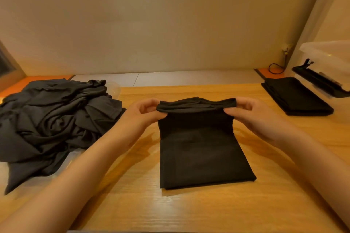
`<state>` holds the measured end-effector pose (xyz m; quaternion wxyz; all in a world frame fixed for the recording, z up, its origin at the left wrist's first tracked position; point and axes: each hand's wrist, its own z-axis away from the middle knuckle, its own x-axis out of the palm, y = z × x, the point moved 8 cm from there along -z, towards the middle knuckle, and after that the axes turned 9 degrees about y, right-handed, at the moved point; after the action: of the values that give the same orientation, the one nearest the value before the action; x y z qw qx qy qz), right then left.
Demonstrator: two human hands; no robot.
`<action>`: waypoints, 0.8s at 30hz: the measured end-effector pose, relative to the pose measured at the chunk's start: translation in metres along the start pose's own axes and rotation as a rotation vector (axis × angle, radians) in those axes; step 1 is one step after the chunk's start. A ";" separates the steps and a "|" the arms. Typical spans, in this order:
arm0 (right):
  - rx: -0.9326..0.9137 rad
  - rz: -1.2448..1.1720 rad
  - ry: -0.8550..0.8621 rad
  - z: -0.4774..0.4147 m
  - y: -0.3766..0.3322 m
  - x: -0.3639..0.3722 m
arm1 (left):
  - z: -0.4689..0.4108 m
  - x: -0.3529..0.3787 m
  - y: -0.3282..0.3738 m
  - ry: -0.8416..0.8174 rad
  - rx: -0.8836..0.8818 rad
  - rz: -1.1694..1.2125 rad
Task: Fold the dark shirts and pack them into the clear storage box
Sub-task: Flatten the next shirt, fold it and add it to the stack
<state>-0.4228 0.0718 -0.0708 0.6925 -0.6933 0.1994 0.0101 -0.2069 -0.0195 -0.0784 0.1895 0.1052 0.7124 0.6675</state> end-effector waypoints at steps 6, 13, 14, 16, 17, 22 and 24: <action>-0.215 0.128 -0.045 0.060 -0.004 -0.007 | 0.074 0.003 0.017 -0.033 0.357 -0.350; -0.465 0.425 -0.052 0.089 0.023 -0.005 | 0.115 0.019 -0.003 -0.125 0.665 -0.620; -0.492 0.462 -0.046 0.091 0.026 -0.004 | 0.116 0.019 -0.005 -0.126 0.678 -0.648; -0.553 0.501 -0.039 0.096 0.028 -0.002 | 0.117 0.018 -0.008 -0.120 0.708 -0.676; -0.575 0.512 -0.034 0.098 0.028 -0.002 | 0.119 0.019 -0.009 -0.120 0.730 -0.687; -0.608 0.598 0.004 0.101 0.031 -0.003 | 0.119 0.018 -0.012 -0.127 0.742 -0.716; -0.634 0.633 0.048 0.103 0.030 -0.004 | 0.119 0.018 -0.011 -0.130 0.783 -0.780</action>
<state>-0.4086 0.1729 -0.1025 0.4038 -0.7761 0.4047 0.2661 -0.1733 0.0956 -0.0966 0.4129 -0.0628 0.8802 0.2253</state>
